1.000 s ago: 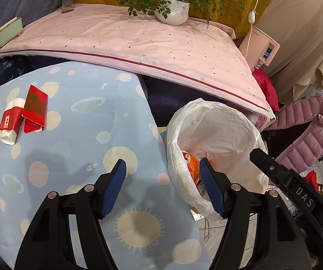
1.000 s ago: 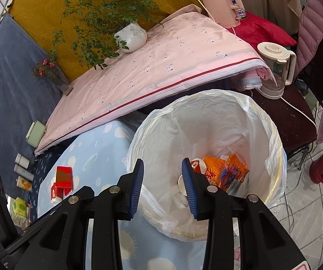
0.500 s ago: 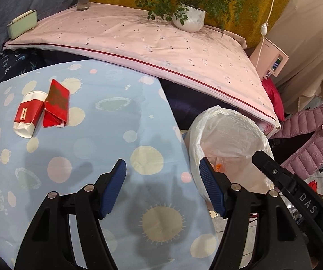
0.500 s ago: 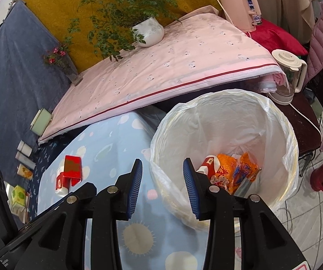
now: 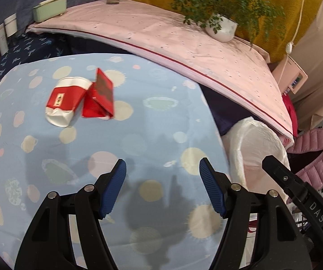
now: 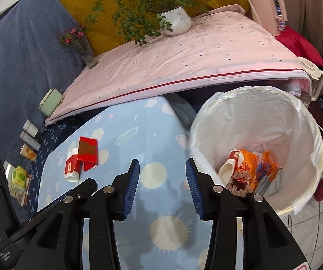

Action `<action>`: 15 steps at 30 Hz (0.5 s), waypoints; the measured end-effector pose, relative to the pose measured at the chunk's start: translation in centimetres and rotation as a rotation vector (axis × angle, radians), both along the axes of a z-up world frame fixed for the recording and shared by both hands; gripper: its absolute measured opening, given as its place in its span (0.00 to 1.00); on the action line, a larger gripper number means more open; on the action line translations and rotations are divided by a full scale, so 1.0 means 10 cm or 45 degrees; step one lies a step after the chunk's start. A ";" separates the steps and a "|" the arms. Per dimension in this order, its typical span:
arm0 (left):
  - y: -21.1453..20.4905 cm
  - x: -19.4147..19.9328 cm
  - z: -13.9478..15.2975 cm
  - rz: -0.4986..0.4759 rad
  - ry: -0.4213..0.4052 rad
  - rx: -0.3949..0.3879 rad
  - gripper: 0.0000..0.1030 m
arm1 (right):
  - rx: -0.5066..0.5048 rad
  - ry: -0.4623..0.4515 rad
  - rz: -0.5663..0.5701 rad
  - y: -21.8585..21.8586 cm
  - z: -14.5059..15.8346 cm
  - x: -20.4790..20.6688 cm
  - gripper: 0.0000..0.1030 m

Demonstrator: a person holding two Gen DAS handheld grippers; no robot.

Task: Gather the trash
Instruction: 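Move both grippers back over the red-white cup and red box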

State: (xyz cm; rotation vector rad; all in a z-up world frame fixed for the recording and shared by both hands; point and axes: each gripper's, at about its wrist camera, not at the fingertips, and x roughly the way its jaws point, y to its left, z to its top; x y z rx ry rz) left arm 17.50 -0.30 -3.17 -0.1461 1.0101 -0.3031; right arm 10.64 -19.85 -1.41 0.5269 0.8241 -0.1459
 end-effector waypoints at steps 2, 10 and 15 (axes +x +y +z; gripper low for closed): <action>0.13 0.02 -0.02 0.026 0.005 0.003 0.62 | -0.004 0.005 0.027 0.11 -0.01 0.05 0.41; 0.62 0.11 -0.09 0.128 0.014 0.016 0.62 | -0.035 0.022 0.142 0.58 -0.03 0.27 0.41; 0.90 0.19 -0.16 0.183 0.017 0.042 0.62 | -0.059 0.031 0.217 0.86 -0.07 0.43 0.41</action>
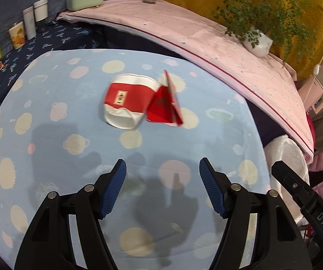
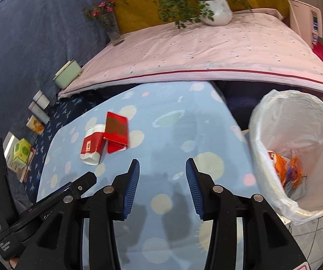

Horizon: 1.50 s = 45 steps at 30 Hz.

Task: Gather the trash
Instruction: 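Move both grippers back over the red-white cup and red box, then grasp the red box with the right gripper while the left gripper grasps the red-white cup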

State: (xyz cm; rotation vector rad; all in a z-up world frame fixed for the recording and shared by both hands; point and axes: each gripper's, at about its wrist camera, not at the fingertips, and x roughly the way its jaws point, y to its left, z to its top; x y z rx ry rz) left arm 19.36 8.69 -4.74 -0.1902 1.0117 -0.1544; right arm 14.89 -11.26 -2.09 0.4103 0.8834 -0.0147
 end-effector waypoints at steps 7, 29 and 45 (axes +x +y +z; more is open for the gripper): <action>0.32 0.18 -0.08 0.054 0.011 0.031 0.62 | -0.025 0.021 0.097 0.36 -0.11 0.27 0.41; 0.69 0.84 -0.24 0.058 0.020 0.015 0.81 | -0.097 0.109 0.238 1.03 -0.62 1.38 0.41; 0.37 1.18 -0.59 0.007 0.098 -0.002 0.84 | -0.002 0.124 0.157 0.67 -0.78 1.37 0.06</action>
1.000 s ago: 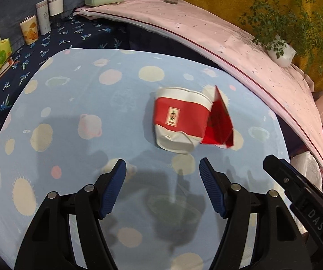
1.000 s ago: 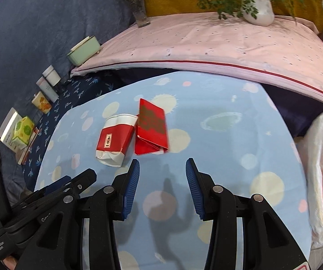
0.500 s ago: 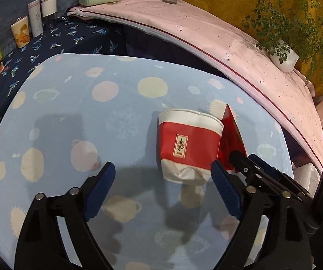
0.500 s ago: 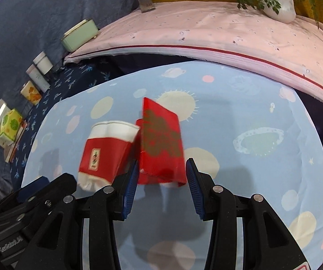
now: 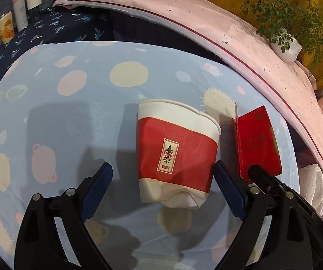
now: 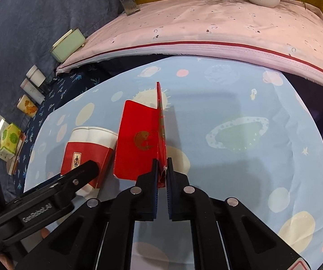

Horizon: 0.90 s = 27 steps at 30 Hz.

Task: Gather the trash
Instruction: 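Grasp the red box with the right gripper while the left gripper grasps the red-white cup, then lift the red-white cup and red box and carry them over the bin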

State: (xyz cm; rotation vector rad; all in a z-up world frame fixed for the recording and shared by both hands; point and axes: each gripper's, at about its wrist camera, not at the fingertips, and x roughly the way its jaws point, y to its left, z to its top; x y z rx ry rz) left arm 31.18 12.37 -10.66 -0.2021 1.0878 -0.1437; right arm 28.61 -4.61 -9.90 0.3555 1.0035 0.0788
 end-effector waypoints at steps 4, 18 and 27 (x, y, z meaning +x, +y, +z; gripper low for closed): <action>-0.09 -0.03 -0.02 -0.031 -0.007 0.001 0.84 | 0.008 -0.011 -0.008 -0.03 0.01 -0.04 0.05; -0.24 -0.19 0.10 -0.063 -0.031 0.014 0.62 | 0.038 -0.050 -0.036 -0.19 0.17 -0.27 0.04; -0.52 -0.43 0.38 -0.110 -0.079 -0.002 0.62 | 0.055 -0.121 -0.068 -0.40 0.42 -0.52 0.02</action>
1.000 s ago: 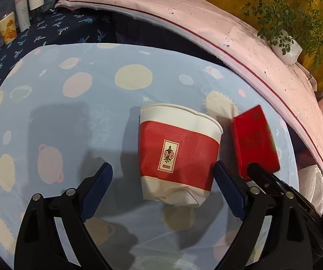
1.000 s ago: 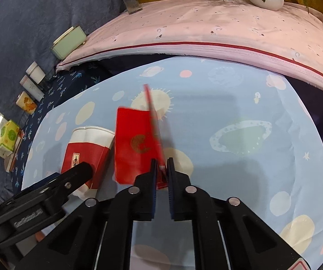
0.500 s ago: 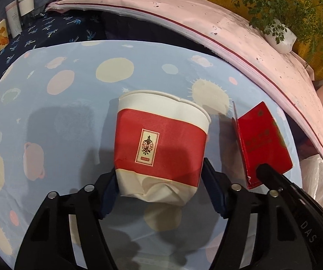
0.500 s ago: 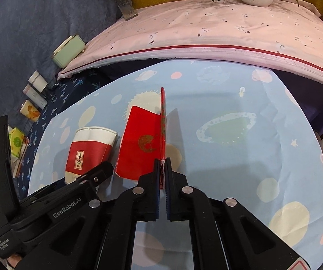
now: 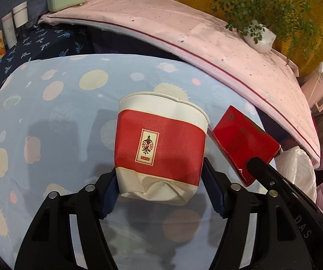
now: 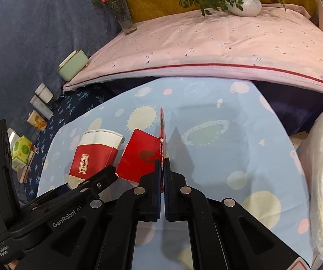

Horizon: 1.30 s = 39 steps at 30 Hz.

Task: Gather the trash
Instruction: 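Lift the red-white cup and red box and carry them over the bin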

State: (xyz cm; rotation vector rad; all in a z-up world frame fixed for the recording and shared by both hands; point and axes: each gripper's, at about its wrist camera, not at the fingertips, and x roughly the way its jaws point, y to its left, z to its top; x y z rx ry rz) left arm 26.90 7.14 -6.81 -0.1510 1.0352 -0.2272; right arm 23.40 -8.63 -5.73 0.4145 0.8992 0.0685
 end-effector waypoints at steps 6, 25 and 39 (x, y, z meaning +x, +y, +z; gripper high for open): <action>-0.26 -0.21 0.18 -0.048 -0.037 0.003 0.62 | 0.003 -0.055 -0.041 -0.20 0.19 -0.23 0.02; -1.42 -0.88 0.62 -0.282 -0.124 0.008 0.62 | 0.026 -0.183 -0.280 -1.27 0.60 -1.16 0.02; -2.37 -1.17 0.54 -0.485 -0.108 0.057 0.62 | 0.059 -0.198 -0.516 -2.20 0.55 -1.76 0.02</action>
